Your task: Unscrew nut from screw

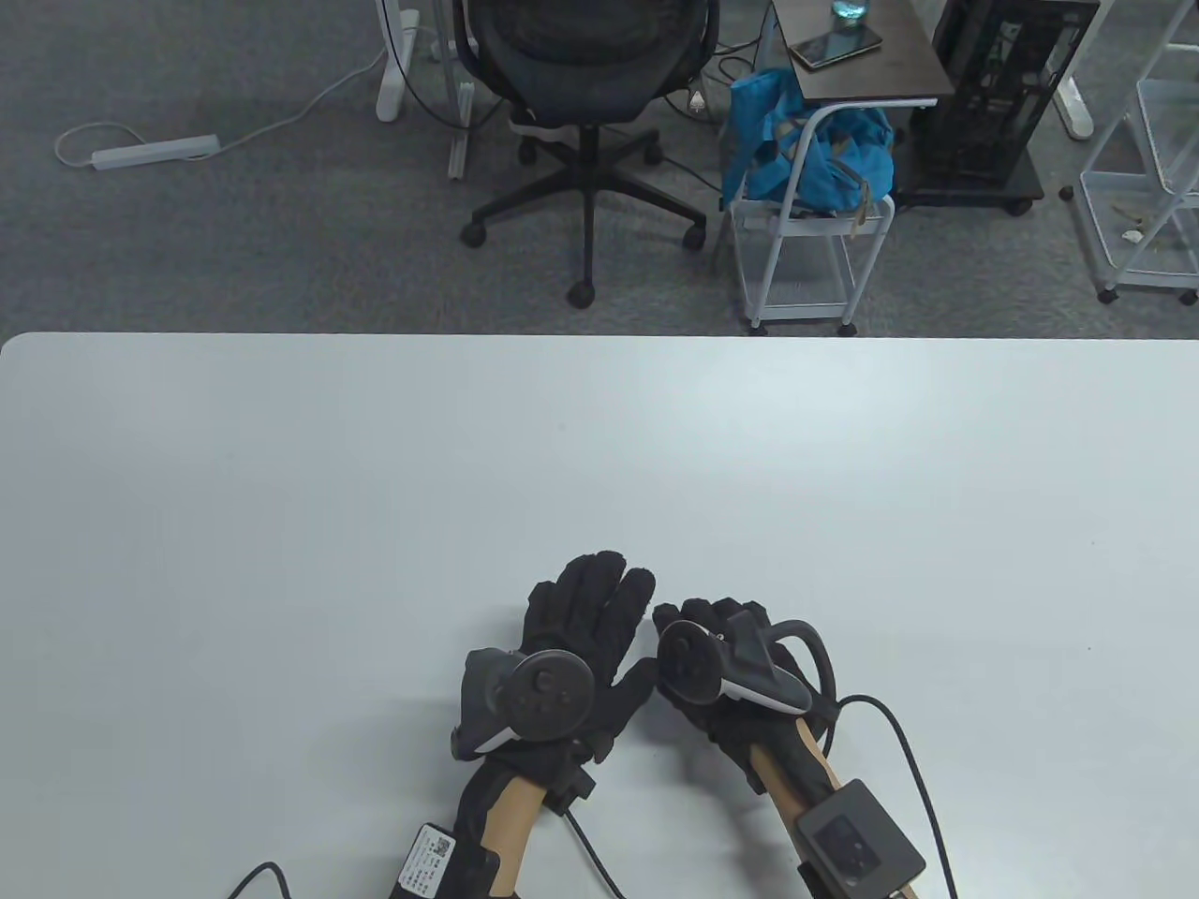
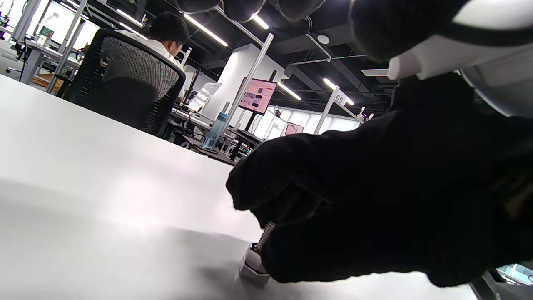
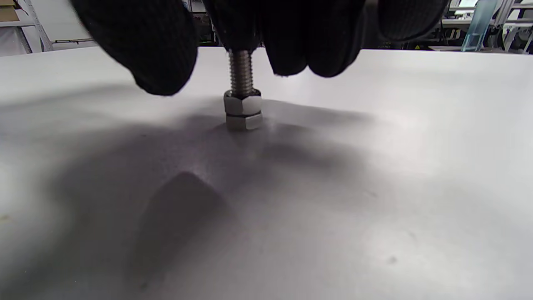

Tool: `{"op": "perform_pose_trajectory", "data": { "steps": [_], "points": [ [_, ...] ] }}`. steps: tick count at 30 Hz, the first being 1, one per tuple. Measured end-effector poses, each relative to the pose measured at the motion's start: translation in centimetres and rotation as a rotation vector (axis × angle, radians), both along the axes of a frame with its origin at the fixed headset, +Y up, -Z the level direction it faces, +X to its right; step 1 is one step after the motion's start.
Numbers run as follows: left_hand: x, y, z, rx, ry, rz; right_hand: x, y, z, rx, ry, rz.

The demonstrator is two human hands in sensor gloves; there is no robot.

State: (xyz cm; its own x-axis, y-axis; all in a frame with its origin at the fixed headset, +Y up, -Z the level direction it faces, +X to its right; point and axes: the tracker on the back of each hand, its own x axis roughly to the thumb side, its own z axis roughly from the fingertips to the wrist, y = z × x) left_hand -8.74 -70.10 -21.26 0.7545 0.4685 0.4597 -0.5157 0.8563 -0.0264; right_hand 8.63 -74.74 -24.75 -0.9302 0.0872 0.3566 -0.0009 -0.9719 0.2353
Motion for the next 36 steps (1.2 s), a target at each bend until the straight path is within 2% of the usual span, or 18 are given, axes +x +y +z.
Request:
{"op": "perform_pose_trajectory", "data": {
  "steps": [8,13,16,19,26,29,32,36],
  "points": [
    [-0.3,-0.2,-0.2,-0.017,0.028,0.008,-0.1,-1.3,-0.7,-0.055,-0.029,0.023],
    [-0.5,0.0,-0.1,-0.002,0.043,0.029,-0.4,-1.9,-0.7,0.014,-0.007,0.033],
    [-0.5,-0.1,-0.1,0.001,0.047,0.028,-0.2,-1.5,-0.6,0.023,-0.007,0.003],
    [-0.3,0.0,0.0,0.027,0.039,0.049,0.4,-0.3,0.0,0.082,-0.031,-0.062],
    [1.1,-0.2,0.4,0.059,0.004,0.072,3.1,3.3,2.2,0.181,-0.131,-0.321],
    [1.6,-0.5,0.5,0.052,-0.014,0.110,4.5,4.1,3.1,0.189,-0.192,-0.463],
    [1.8,-0.7,0.5,0.049,-0.023,0.164,6.0,4.1,3.7,0.158,-0.259,-0.626],
    [2.2,-1.0,0.5,0.018,-0.044,0.158,7.3,2.7,3.8,0.135,-0.266,-0.860]
  ]
}}
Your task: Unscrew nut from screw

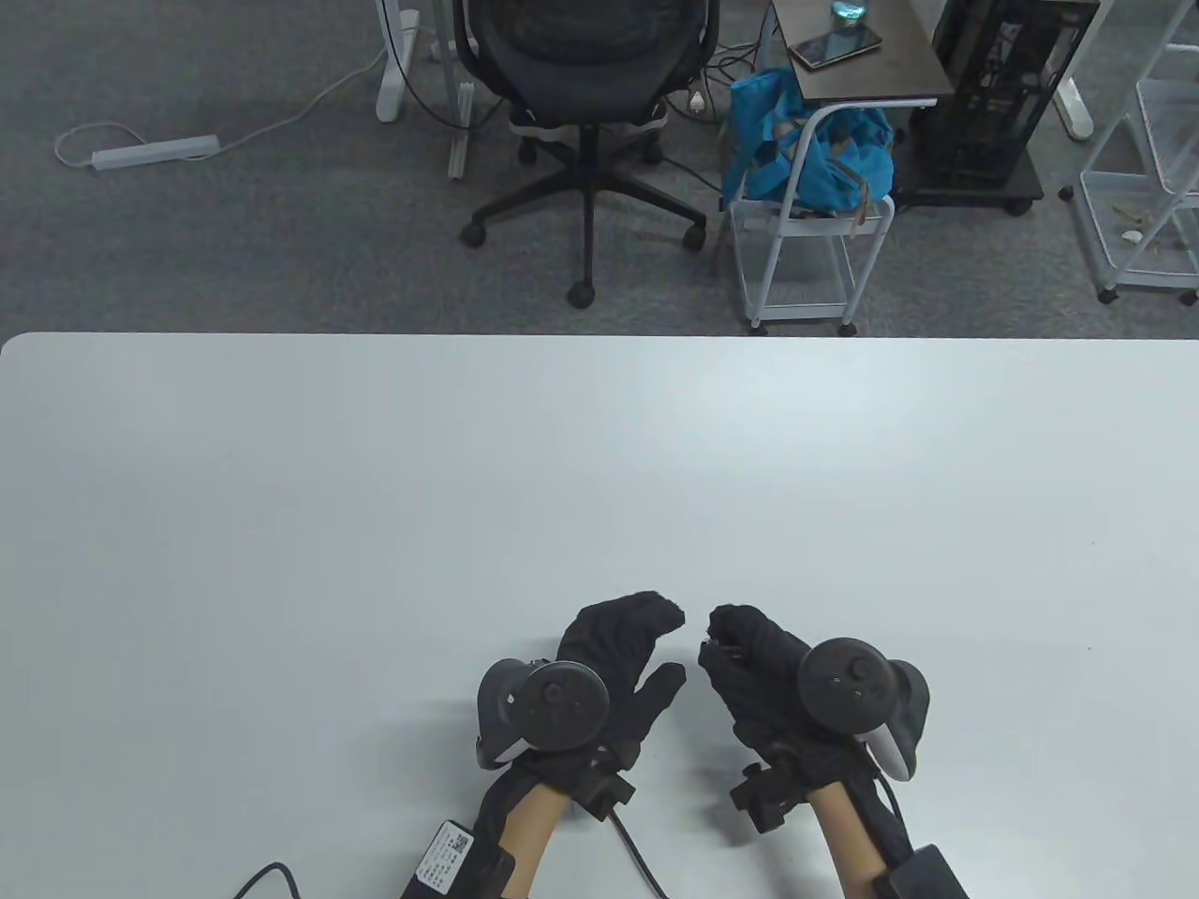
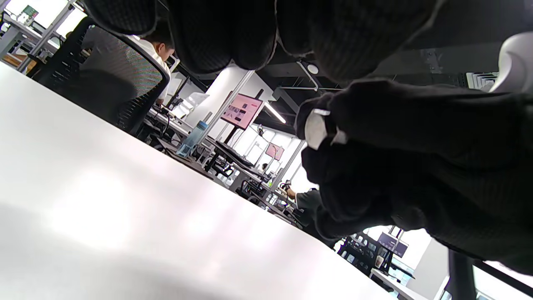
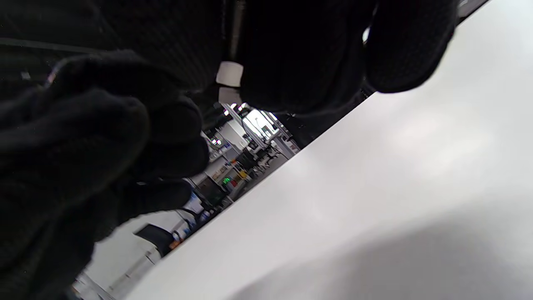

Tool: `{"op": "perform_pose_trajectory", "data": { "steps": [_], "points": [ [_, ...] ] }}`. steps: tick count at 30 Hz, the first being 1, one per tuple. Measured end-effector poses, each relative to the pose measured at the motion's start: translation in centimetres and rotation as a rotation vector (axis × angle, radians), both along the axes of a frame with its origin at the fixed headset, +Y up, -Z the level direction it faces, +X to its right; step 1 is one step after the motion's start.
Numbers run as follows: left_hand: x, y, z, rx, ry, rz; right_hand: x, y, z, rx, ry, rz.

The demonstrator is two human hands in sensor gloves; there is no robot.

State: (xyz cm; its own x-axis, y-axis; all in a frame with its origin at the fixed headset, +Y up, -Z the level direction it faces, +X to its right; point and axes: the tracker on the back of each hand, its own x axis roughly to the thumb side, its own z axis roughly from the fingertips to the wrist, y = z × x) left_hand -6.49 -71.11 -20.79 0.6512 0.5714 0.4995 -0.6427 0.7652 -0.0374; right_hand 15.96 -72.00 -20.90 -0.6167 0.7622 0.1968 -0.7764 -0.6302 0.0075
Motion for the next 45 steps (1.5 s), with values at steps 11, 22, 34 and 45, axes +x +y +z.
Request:
{"op": "perform_pose_trajectory", "data": {
  "steps": [11,22,34,45],
  "points": [
    [1.0,-0.5,0.3,-0.049,-0.036,0.065,1.0,-3.1,-0.3,-0.257,0.105,-0.547],
    [0.5,0.1,0.7,0.018,0.004,0.282,0.4,-2.8,0.6,-0.276,0.110,-0.687],
    [0.3,-0.7,-0.1,-0.189,-0.031,0.386,0.3,-2.2,1.3,-0.185,0.046,-0.627],
    [-0.1,-2.6,-0.6,-0.522,-0.003,0.603,-0.4,-0.8,1.7,0.009,0.078,-0.436]
  ]
}}
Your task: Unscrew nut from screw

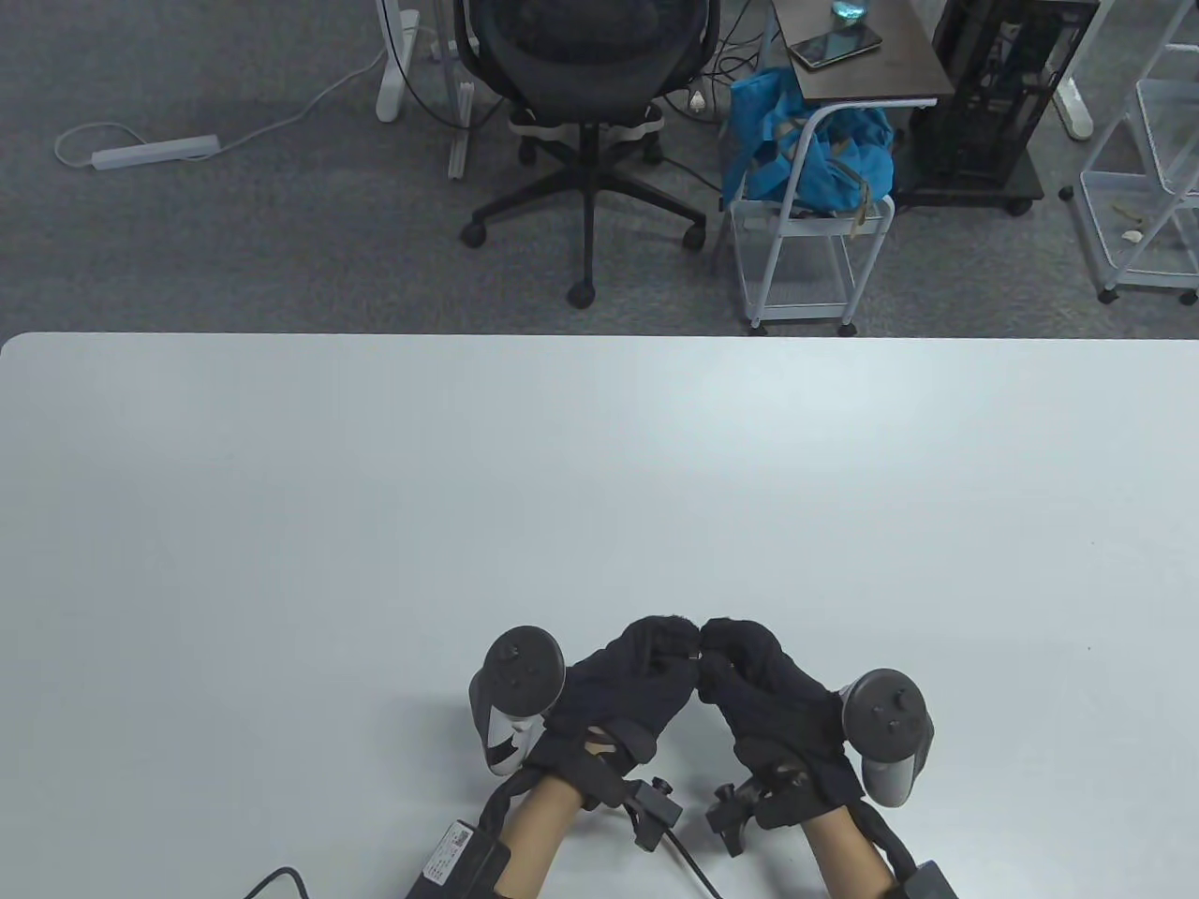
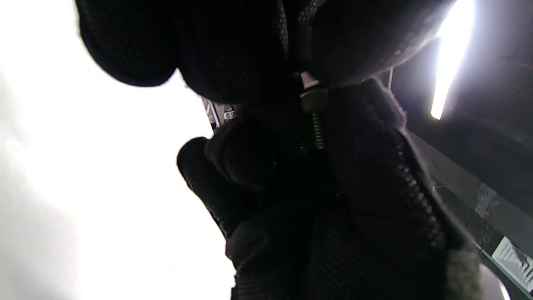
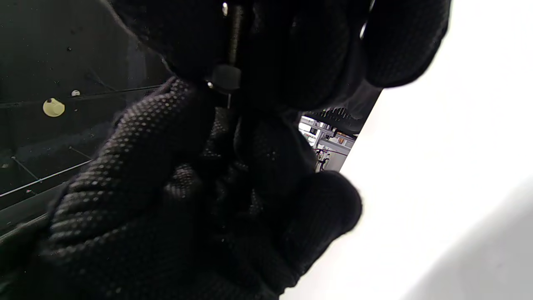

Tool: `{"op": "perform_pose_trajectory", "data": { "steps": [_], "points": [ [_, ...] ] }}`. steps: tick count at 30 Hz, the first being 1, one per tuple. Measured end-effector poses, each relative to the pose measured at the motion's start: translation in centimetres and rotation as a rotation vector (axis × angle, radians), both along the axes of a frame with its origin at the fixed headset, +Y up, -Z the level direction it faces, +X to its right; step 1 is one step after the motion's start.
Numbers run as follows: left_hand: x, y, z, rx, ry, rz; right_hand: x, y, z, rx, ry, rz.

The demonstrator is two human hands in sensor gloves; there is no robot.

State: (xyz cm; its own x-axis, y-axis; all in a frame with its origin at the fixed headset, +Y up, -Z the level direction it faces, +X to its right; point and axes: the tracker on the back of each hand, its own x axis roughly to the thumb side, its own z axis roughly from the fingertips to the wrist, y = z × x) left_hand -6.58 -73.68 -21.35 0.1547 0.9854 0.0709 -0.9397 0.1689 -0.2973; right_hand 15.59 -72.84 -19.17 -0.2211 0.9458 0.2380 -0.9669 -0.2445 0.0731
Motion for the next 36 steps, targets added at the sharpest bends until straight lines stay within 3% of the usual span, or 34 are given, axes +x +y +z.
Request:
{"op": "perform_pose_trajectory", "data": {
  "steps": [6,9,11,14,20,27,32,36],
  "points": [
    [-0.4,-0.4,-0.2,-0.050,0.024,0.078,-0.1,0.2,-0.1,-0.021,0.075,-0.019],
    [-0.5,-0.4,-0.2,-0.033,0.024,0.065,0.0,-0.1,-0.1,-0.051,0.041,-0.067],
    [-0.4,-0.4,-0.2,-0.014,0.033,0.060,0.2,-0.4,-0.1,-0.083,-0.006,-0.007],
    [-0.1,-0.3,-0.1,0.008,0.009,0.048,0.2,-0.5,0.0,-0.056,-0.069,0.054],
    [-0.1,-0.5,-0.3,0.004,-0.017,0.074,0.0,0.1,0.1,-0.014,-0.007,0.008],
    [-0.3,-0.8,-0.4,-0.026,0.004,0.076,-0.3,1.0,0.4,0.061,-0.008,0.116],
    [-0.4,-0.7,-0.4,-0.028,0.014,0.092,-0.2,0.4,0.1,-0.019,0.074,0.001],
    [-0.4,-0.7,-0.4,-0.014,0.005,0.083,0.0,0.0,0.1,-0.024,0.017,0.008]
  ]
}}
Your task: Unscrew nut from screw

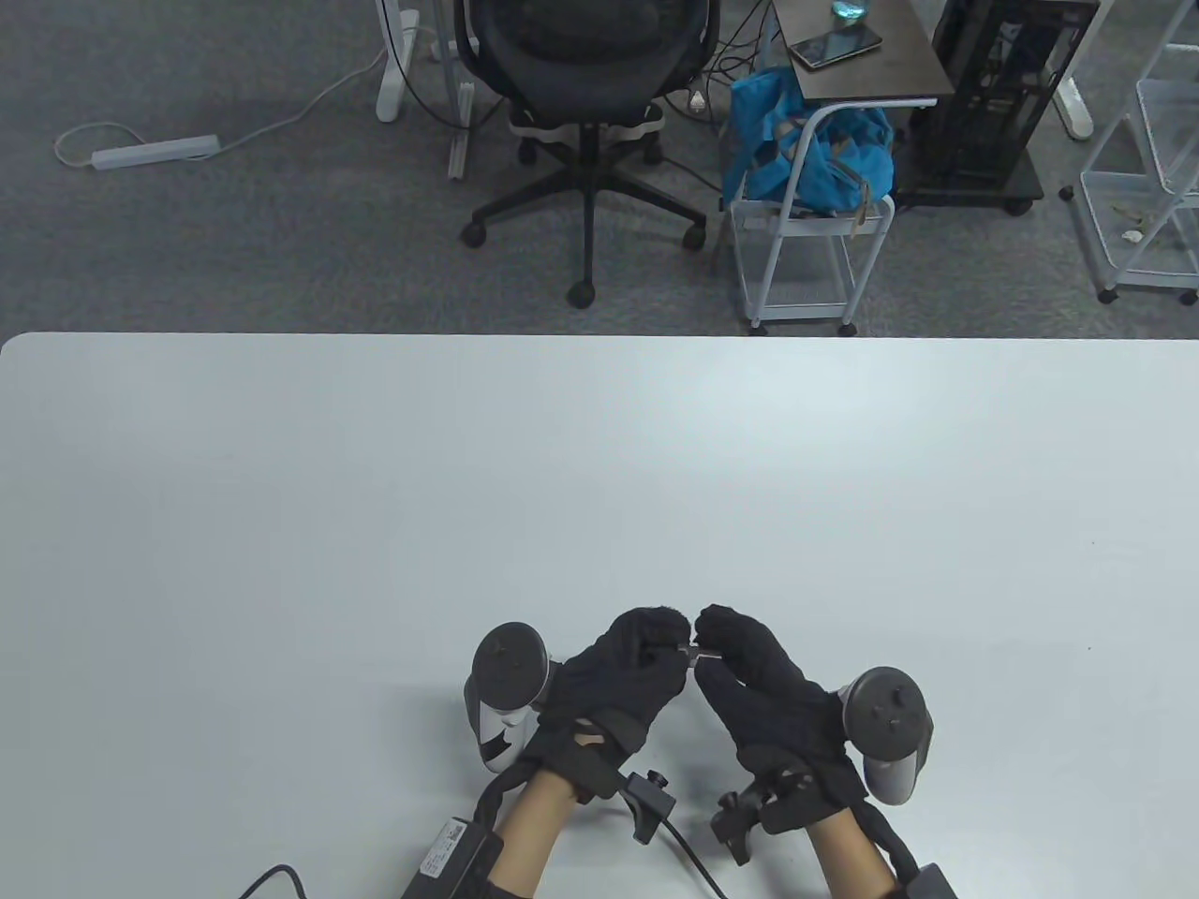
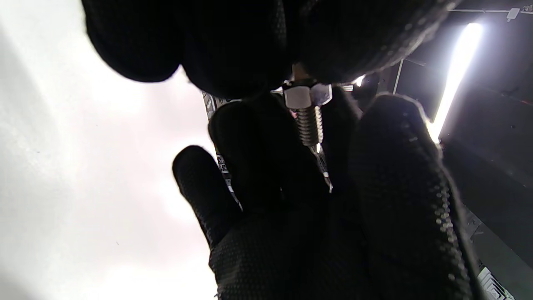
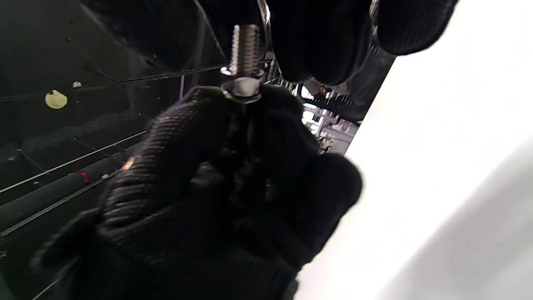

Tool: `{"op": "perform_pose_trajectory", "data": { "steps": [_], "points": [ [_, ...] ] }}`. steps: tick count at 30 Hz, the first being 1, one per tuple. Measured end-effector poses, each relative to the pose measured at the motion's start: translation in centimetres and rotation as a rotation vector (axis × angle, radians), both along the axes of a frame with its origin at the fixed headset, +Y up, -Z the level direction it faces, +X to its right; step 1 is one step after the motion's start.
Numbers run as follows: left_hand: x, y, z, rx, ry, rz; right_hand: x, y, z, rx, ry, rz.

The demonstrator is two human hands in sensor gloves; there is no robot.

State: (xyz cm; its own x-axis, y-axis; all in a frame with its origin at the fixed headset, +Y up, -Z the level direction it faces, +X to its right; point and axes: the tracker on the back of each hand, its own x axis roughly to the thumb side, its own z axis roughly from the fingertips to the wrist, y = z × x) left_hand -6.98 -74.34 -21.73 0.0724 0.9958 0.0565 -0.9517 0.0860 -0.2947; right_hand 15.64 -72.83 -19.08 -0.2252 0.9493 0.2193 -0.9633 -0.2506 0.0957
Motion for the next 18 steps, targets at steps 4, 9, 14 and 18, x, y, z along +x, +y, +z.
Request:
{"op": "perform_pose_trajectory", "data": {
  "steps": [4,9,14,18],
  "points": [
    [0.34,0.23,0.12,0.033,-0.020,-0.025,0.41,-0.41,-0.17,-0.037,-0.086,0.078],
    [0.47,0.20,0.18,0.032,-0.013,-0.045,0.27,-0.24,-0.22,-0.014,-0.062,0.021],
    [0.33,-0.02,0.13,0.007,-0.004,-0.049,0.01,0.24,-0.08,0.042,-0.039,0.073],
    [0.07,-0.20,0.00,-0.015,0.003,-0.017,-0.04,0.29,-0.14,0.012,0.016,0.018]
  ]
}}
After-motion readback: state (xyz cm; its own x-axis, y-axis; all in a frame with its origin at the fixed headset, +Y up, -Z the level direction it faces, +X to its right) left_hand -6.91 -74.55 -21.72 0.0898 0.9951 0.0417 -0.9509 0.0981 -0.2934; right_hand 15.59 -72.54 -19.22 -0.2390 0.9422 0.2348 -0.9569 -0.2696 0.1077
